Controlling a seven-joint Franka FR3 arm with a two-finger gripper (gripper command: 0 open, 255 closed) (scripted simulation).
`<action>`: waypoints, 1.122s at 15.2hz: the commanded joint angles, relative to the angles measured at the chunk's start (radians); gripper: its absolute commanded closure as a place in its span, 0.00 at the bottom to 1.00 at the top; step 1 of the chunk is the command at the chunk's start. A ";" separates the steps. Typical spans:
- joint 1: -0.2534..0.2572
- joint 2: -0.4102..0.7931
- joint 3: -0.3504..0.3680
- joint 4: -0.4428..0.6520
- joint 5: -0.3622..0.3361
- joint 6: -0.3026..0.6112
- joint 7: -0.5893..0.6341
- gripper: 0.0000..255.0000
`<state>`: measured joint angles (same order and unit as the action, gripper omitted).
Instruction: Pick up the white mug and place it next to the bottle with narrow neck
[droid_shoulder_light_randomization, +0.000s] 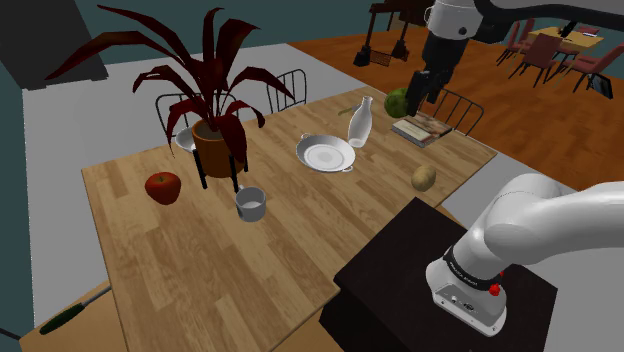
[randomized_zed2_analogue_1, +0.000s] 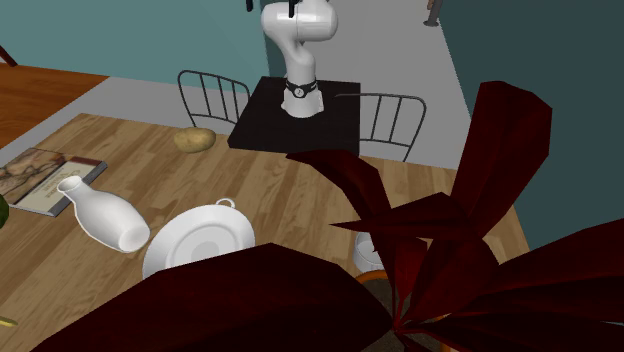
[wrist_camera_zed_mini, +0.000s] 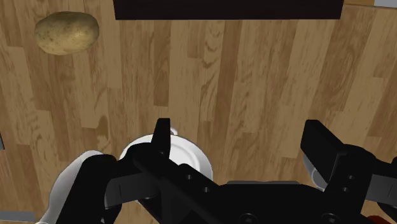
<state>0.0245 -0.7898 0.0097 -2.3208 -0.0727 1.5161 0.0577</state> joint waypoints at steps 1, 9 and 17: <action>0.000 0.000 0.000 0.000 0.000 0.000 0.000 0.00; 0.036 0.169 0.087 -0.062 0.055 0.228 0.098 0.00; 0.061 0.406 0.173 -0.040 0.074 0.443 0.196 0.00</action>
<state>0.0827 -0.4186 0.1712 -2.3728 0.0008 1.9337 0.2396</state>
